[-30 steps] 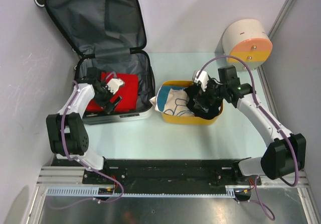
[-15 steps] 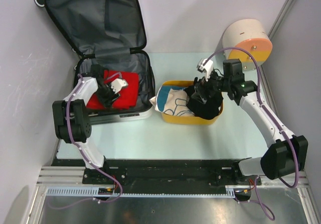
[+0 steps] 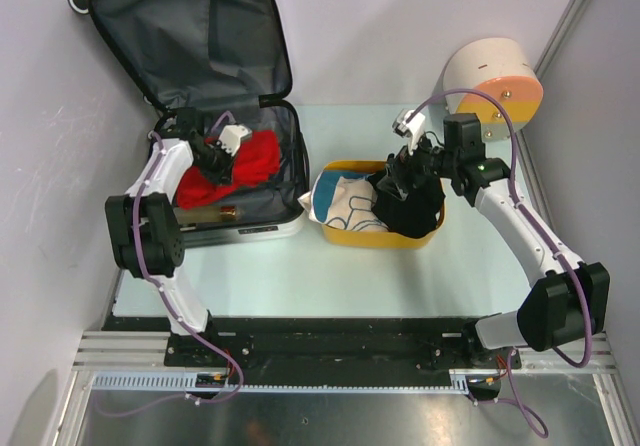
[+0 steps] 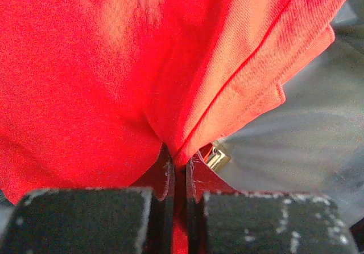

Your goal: Open, take out, and arrange the luggage

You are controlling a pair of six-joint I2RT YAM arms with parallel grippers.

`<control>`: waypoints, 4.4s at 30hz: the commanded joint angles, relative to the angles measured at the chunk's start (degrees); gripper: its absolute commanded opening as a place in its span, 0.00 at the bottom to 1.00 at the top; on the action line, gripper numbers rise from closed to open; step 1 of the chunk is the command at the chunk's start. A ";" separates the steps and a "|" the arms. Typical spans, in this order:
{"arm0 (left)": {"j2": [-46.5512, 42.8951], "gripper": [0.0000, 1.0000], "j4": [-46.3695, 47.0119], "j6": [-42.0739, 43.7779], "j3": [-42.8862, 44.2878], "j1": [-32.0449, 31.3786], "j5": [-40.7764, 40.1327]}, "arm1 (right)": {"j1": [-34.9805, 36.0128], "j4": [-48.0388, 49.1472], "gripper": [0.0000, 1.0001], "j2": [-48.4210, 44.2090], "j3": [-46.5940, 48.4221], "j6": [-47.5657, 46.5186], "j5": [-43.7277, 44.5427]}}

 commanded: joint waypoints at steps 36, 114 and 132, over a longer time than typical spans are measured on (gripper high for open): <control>-0.88 0.00 3.78 -26.27 48.55 -22.01 1.17 | -13.85 5.27 0.98 -0.86 3.13 12.57 -6.18; -27.68 1.00 10.28 -26.80 -4.80 -16.15 19.27 | 15.75 -18.47 1.00 -10.18 -8.28 -10.71 18.41; -33.84 1.00 11.60 -30.58 -11.31 -4.55 14.53 | 20.95 12.99 0.49 1.24 -24.29 -19.95 45.06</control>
